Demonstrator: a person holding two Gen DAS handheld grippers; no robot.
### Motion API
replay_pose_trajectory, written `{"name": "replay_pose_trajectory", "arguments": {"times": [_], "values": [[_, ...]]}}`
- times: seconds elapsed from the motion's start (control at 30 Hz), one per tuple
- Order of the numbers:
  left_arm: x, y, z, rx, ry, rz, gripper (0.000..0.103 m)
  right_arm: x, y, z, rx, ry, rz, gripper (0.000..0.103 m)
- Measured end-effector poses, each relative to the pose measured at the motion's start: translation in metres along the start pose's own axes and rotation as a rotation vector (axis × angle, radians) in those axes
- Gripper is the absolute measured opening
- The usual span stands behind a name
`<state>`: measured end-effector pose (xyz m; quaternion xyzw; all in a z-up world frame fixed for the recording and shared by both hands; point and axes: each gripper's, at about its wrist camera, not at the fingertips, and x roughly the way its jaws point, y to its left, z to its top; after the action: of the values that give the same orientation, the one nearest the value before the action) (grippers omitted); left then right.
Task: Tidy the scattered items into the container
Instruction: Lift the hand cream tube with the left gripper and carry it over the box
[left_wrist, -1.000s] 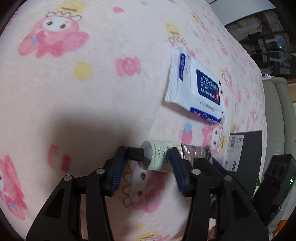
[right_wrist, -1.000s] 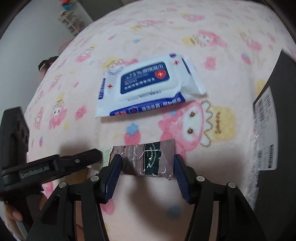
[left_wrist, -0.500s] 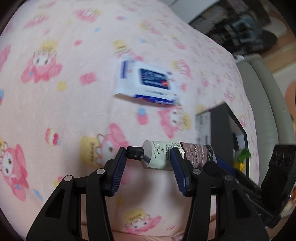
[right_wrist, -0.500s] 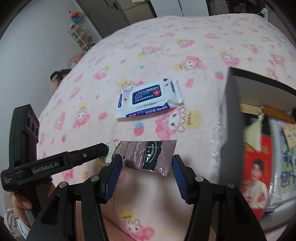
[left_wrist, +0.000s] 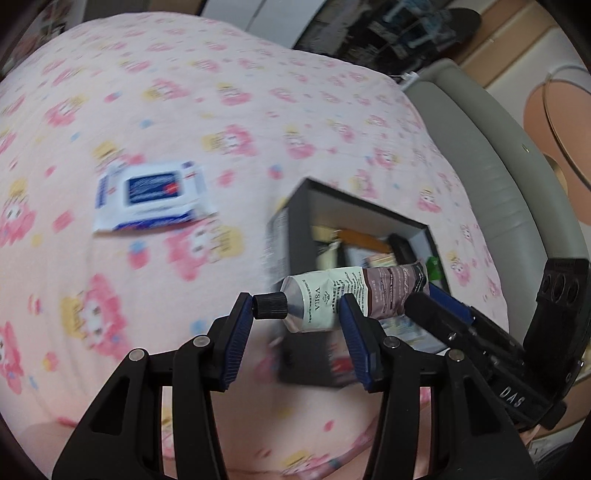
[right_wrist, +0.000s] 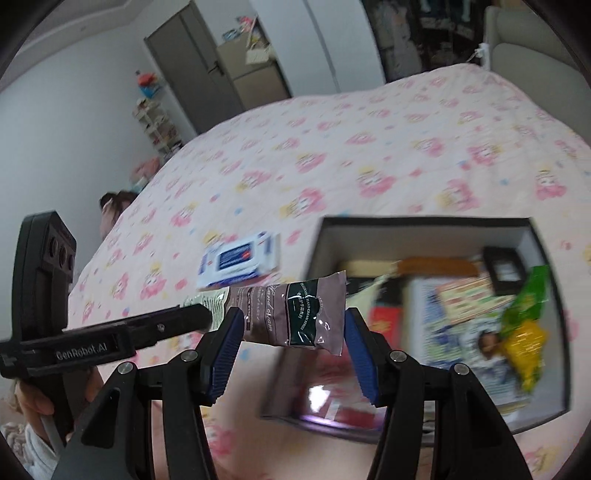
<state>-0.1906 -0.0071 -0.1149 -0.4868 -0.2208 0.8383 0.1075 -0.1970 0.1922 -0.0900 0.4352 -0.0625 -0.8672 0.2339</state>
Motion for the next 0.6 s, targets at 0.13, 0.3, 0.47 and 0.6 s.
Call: {"name": "replay_pose_trajectory", "arguments": {"times": [0.13,0.3,0.47,0.6], "values": [[0.039,-0.032,0.028,-0.012,0.039,-0.027,0.048,0.006,-0.039,0.025,0.010,0.007,-0.077,0.052],[0.097,-0.056,0.055,-0.022,0.094,-0.037,0.049,0.023,-0.092,0.045,0.092,-0.001,-0.124,0.052],[0.140,-0.069,0.056,-0.005,0.121,0.045,0.049,0.054,-0.131,0.035,0.165,0.071,-0.123,0.052],[0.160,-0.073,0.054,-0.005,0.138,0.063,0.051,0.067,-0.144,0.034,0.161,0.082,-0.156,0.052]]}}
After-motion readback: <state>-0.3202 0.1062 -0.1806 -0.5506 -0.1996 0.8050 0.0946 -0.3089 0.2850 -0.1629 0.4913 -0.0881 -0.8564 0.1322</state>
